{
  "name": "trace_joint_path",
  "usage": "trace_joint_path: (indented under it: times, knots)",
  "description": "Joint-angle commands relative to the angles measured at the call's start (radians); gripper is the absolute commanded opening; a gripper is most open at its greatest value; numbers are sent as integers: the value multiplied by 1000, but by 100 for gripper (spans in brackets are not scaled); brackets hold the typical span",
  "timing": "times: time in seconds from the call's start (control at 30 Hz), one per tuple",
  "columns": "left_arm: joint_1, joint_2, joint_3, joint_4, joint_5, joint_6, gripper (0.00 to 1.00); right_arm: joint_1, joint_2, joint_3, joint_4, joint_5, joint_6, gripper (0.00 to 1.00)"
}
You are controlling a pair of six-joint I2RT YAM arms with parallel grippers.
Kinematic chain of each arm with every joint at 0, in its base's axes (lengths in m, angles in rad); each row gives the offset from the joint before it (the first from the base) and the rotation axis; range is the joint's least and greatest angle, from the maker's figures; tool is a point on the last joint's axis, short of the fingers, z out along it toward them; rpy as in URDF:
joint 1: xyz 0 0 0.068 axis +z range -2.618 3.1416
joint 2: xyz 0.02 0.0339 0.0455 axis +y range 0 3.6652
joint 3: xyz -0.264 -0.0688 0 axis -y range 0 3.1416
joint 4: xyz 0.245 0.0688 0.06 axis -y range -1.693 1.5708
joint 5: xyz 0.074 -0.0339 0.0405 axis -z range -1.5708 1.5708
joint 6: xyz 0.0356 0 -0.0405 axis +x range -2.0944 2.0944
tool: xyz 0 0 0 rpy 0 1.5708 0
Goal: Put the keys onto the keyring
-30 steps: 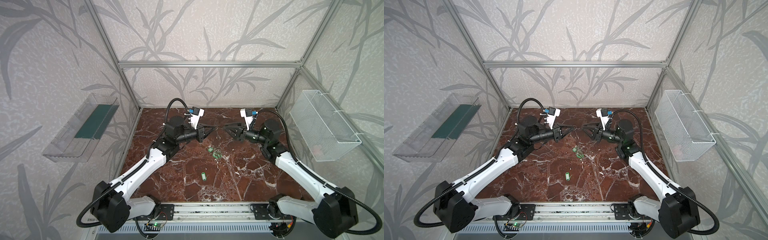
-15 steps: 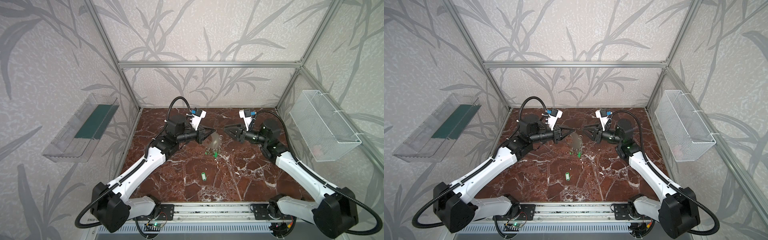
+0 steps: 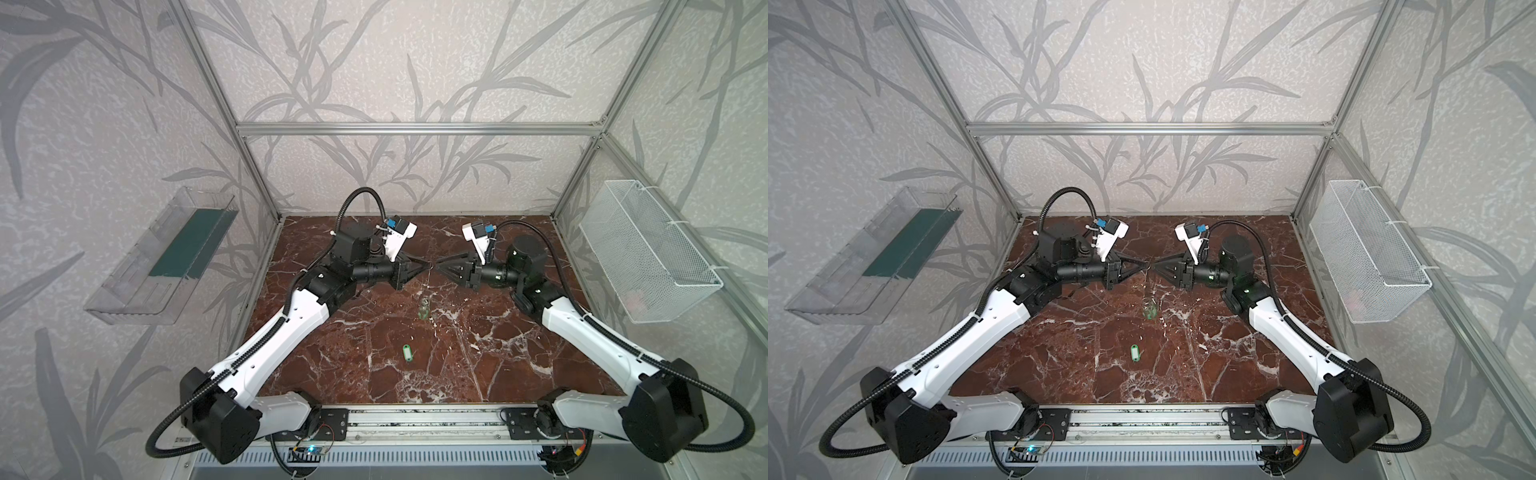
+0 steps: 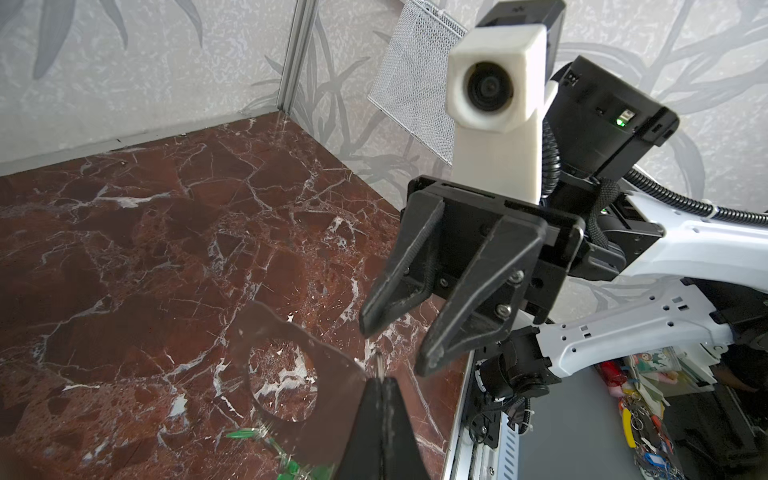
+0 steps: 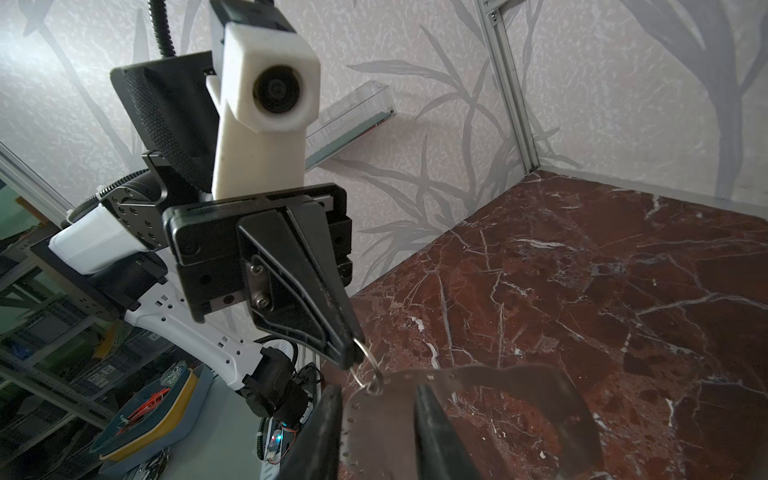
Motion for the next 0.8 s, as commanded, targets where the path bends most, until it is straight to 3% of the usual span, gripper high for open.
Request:
trace_joint_path:
  times: [0.0,0.47,0.63,0.77]
  knots:
    - [-4,-9,32,-3,38,29,0,6,13,33,40,-50,6,29]
    - [-5,-8,35,0,67,26,0,35,59,61,62,-129,22,17]
    - [-5,-7,35,-2,62,27,0,39,56,61,68,-151,23,0]
    - [-5,-17,30,6,43,24,0,40,42,49,73,-138,21,0]
